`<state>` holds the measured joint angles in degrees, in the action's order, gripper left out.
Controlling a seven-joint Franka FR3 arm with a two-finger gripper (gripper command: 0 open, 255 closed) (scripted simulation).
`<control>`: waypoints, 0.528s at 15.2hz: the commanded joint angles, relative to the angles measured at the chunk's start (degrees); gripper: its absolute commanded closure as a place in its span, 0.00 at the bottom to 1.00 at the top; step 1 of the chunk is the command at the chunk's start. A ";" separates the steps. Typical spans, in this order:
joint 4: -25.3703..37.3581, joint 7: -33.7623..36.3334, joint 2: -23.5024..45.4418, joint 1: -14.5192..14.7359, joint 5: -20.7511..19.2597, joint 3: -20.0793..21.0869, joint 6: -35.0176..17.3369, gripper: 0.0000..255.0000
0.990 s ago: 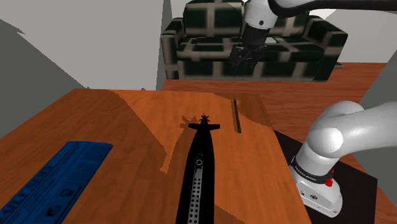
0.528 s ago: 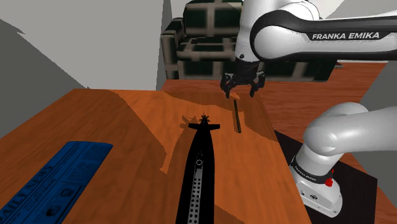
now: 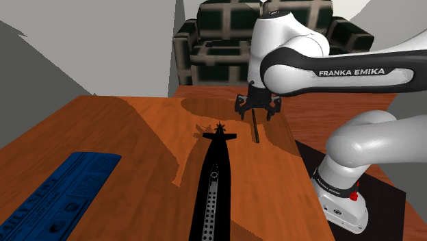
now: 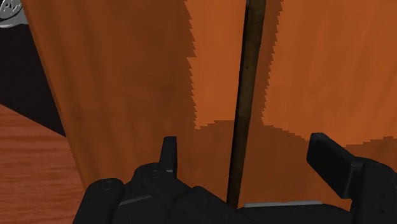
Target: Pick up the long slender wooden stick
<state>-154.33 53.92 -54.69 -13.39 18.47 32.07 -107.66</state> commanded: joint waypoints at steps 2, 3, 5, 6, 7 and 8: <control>-1.10 0.06 0.28 0.09 0.42 0.52 -1.37 0.00; -1.09 0.06 0.28 0.09 0.43 0.53 -1.38 0.00; -1.10 0.08 0.26 0.11 0.44 0.54 -1.36 1.00; -1.10 0.08 0.25 0.12 0.44 0.53 -1.35 1.00; -1.11 0.10 0.14 0.17 0.44 0.51 -1.25 1.00; -1.20 0.12 0.12 0.21 0.49 0.55 -1.32 1.00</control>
<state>-154.92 54.07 -54.72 -13.28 18.70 32.48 -109.13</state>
